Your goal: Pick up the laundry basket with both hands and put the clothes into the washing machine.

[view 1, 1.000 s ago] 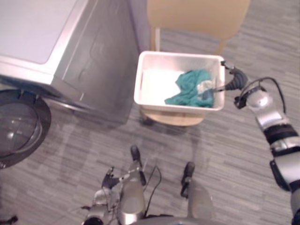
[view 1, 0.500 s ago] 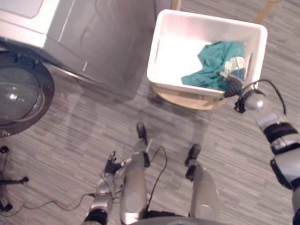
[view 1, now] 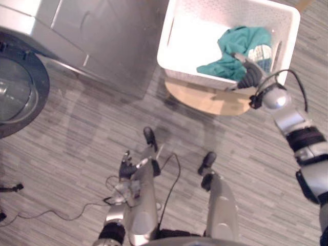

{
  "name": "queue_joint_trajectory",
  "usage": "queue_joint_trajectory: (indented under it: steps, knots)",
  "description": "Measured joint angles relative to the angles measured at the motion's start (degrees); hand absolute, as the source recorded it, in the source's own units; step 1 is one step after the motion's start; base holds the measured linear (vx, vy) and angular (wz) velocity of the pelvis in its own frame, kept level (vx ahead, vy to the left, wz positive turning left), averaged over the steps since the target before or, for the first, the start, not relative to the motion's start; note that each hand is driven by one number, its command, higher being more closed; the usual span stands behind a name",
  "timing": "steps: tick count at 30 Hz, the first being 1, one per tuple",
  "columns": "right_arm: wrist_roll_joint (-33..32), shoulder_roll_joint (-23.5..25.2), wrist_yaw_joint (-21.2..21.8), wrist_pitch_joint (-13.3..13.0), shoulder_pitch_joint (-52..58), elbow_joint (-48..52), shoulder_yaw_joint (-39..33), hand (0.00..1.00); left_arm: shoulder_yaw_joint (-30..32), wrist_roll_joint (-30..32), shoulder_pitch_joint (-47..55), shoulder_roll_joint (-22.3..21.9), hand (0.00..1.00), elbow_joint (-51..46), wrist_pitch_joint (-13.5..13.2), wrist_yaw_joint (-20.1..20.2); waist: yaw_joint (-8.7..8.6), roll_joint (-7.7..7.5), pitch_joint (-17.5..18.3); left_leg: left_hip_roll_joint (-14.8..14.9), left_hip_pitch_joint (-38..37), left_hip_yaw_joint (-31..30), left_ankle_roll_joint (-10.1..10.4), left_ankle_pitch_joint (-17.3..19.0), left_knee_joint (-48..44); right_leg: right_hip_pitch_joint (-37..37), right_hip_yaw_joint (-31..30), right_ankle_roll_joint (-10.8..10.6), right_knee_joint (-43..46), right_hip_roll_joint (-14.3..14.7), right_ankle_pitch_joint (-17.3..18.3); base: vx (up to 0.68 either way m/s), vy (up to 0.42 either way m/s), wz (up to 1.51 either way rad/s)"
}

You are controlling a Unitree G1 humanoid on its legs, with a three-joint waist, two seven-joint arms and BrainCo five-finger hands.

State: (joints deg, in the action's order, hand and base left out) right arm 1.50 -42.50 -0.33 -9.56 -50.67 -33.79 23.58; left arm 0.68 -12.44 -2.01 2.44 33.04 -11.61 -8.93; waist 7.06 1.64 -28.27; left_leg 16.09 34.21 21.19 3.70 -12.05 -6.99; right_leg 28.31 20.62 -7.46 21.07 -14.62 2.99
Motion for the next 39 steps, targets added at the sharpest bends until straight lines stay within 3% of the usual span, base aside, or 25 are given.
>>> queue_joint_trajectory:
  steps: [4,7,11,21,29,33,39]
  knots:
    - [-1.7,4.2,0.5,-1.9,8.4,3.5,-3.7,0.0,-0.1,-0.5,0.0,1.0,0.0,0.6,-0.1,0.1,-0.41,-1.28,0.1,-0.1,-0.8,-0.2,0.0,0.0,0.0,-0.4,-0.3,0.1,0.5,-0.1,0.3,0.04,-0.054,-0.01]
    - [-1.8,6.3,1.7,-2.1,11.9,3.8,-3.7,0.0,-0.5,-0.5,0.0,2.0,0.0,1.5,0.0,0.1,-1.52,-1.77,0.3,-0.2,-2.1,-0.6,0.0,0.0,0.1,-2.4,-0.1,0.0,-0.7,0.2,0.3,0.04,-0.04,0.05]
    - [-1.6,7.5,3.2,-2.4,15.5,3.1,-3.6,0.0,-0.6,-0.5,0.0,3.5,0.0,3.1,0.0,0.1,-1.71,-3.17,1.1,-0.9,-3.2,-0.9,0.0,0.0,1.0,-3.2,-0.1,0.0,-1.6,0.4,0.3,0.01,-0.023,-0.02]
    - [-3.1,8.6,4.3,-2.3,18.6,-0.9,-4.1,0.0,-1.1,-0.5,0.0,5.4,0.0,7.7,0.1,0.2,-2.03,-3.58,1.7,-2.2,-5.8,-1.5,-0.5,-0.4,2.2,-7.0,0.3,-0.7,-3.8,0.5,-0.3,0.05,-0.028,0.05]
    - [-3.4,8.3,3.8,-2.3,16.9,-1.3,-7.6,0.0,-0.3,-0.4,0.0,5.8,0.0,11.7,0.5,0.1,-2.32,-3.61,3.3,-2.4,-6.4,-2.0,-0.8,-0.6,2.9,-8.2,1.0,-0.9,-4.8,0.6,-0.5,0.06,-0.038,0.03]
    - [-5.7,4.5,1.6,-2.5,13.5,2.7,-11.6,0.0,0.0,-0.4,0.5,5.8,0.0,12.1,0.6,0.1,-2.94,-3.6,3.9,-2.7,-6.9,-2.1,-0.8,-0.6,2.9,-9.0,1.1,-1.2,-5.7,0.6,-0.9,0.05,-0.025,0.02]
    - [-8.2,0.4,1.7,-3.1,13.7,7.4,-14.0,0.0,0.1,-0.4,0.9,5.7,0.0,12.2,0.8,0.2,-3.18,-3.88,5.2,-2.6,-7.1,-2.0,-0.8,-0.6,3.0,-9.4,1.0,-1.3,-6.3,0.7,-1.1,0.06,-0.034,-0.02]
